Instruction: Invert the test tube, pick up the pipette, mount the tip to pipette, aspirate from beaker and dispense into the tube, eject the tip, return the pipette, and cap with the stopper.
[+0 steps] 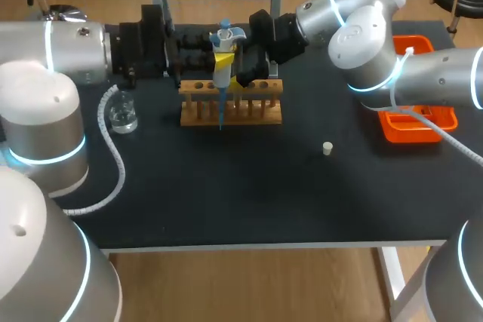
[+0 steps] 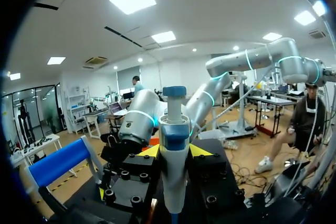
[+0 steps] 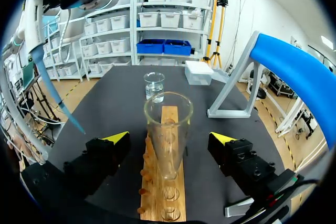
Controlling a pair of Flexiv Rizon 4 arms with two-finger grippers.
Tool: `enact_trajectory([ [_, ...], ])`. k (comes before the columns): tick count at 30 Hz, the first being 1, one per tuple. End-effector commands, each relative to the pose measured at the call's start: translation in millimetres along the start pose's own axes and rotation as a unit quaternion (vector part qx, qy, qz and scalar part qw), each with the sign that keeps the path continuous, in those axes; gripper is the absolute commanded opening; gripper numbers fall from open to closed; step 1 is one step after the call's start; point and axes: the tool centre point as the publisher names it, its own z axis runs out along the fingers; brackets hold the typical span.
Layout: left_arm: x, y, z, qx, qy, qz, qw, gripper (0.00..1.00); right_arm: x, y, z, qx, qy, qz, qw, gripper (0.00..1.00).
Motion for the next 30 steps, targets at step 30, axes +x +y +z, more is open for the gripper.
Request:
enact_trajectory([
  [30,-9.9,-6.9,5.6,0.005,0.021,-0.017,1.0,0.0,-0.8,0.3,-0.6,0.001,0.001,0.0,1.0,1.0],
])
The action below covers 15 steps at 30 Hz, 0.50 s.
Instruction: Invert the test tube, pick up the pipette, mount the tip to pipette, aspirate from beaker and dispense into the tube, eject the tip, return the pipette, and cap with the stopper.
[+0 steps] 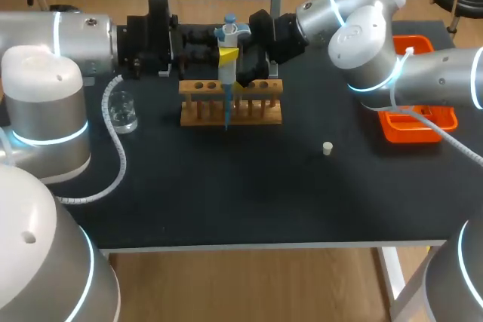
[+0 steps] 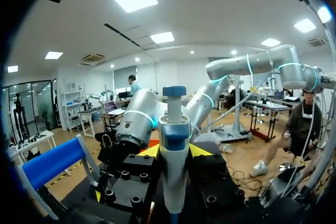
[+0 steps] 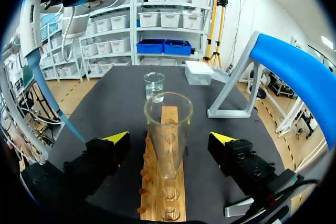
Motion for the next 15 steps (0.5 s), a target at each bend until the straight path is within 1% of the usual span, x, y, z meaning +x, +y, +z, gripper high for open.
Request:
enact_trajectory([
  [1,0.5,-4.9,-3.3,-0.003,0.0,0.001,1.0,0.0,-0.8,0.3,-0.6,0.001,0.001,0.0,1.0,1.0],
  [15,0.8,-5.9,-4.0,-0.004,-0.002,0.003,1.0,0.0,-0.8,0.3,-0.6,0.001,0.001,0.0,1.0,1.0],
])
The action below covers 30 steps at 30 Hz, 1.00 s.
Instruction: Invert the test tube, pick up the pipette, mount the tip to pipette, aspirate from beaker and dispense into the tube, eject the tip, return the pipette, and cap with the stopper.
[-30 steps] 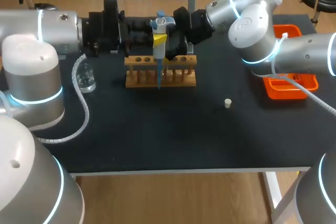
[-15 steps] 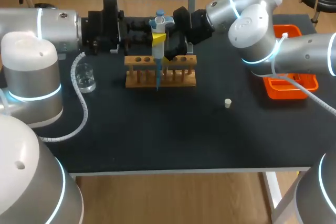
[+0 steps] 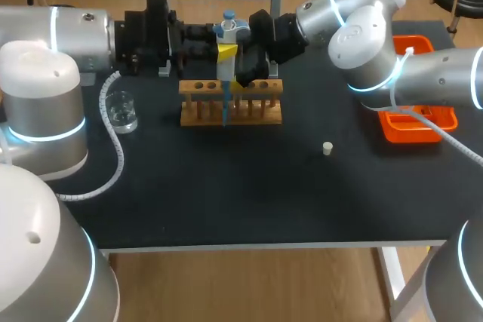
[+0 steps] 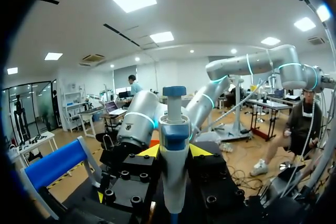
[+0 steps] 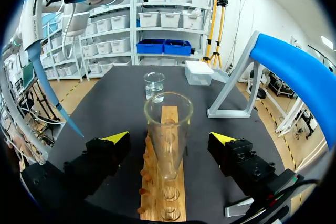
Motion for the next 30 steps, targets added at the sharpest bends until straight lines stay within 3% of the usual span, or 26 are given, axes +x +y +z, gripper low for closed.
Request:
enact_trajectory([
  [1,1.1,-0.9,-1,0.0,-0.001,0.0,1.0,0.0,-1,0,-1,0.001,0.001,0.0,1.0,1.0],
  [10,1.1,-0.9,-1,0.0,-0.001,0.0,1.0,0.0,-1,-2,-7,0.004,-0.005,0.0,1.0,1.0],
  [19,1.1,-0.9,-1,0.0,-0.001,0.0,1.0,0.0,11,-24,-64,-0.013,-0.029,0.012,0.999,1.0],
  [26,1.1,-0.9,-1,0.0,-0.001,0.0,1.0,0.0,42,-28,-98,-0.044,-0.027,0.007,0.999,1.0],
  [30,1.1,-0.9,-1,0.0,-0.001,0.0,1.0,0.0,66,-17,-120,-0.092,-0.019,-0.002,0.996,1.0],
])
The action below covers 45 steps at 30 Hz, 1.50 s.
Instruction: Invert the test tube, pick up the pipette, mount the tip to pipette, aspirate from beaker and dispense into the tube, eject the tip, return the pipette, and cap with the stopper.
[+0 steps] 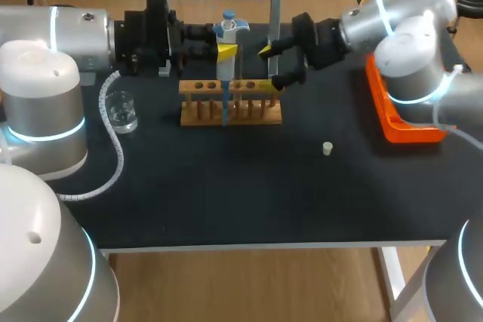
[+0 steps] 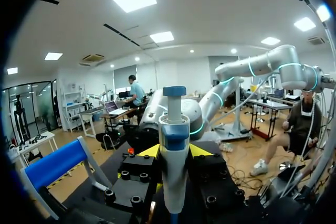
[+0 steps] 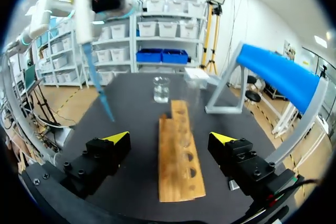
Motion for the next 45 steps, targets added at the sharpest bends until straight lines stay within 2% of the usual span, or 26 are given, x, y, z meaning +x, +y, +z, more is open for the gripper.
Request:
enact_trajectory([
  [1,1.0,-0.6,-1,0.0,-0.001,0.0,1.0,0.0,36,9,-49,-0.053,-0.001,-0.011,0.999,1.0],
  [5,1.0,-0.6,-1,0.0,-0.001,0.0,1.0,0.0,59,25,-63,-0.098,0.007,-0.02,0.995,1.0],
  [14,1.0,-0.6,-1,0.0,-0.001,0.0,1.0,0.0,96,57,-68,-0.14,0.026,-0.049,0.989,1.0],
  [27,1.0,-0.6,-1,0.0,-0.001,0.0,1.0,0.0,118,98,-59,-0.2,0.055,-0.023,0.978,1.0],
  [37,1.0,-0.6,-1,0.0,-0.001,0.0,1.0,0.0,122,121,-43,-0.226,0.041,0.008,0.973,1.0],
  [41,1.0,-0.6,-1,0.0,-0.001,0.0,1.0,0.0,121,129,-33,-0.235,0.041,0.011,0.971,0.87],
  [43,1.0,-0.6,-1,0.0,-0.001,0.0,1.0,0.0,121,132,-30,-0.235,0.034,0.011,0.971,0.85],
  [45,1.0,-0.6,-1,0.0,-0.001,0.0,1.0,0.0,120,135,-25,-0.24,0.038,0.013,0.97,0.7],
])
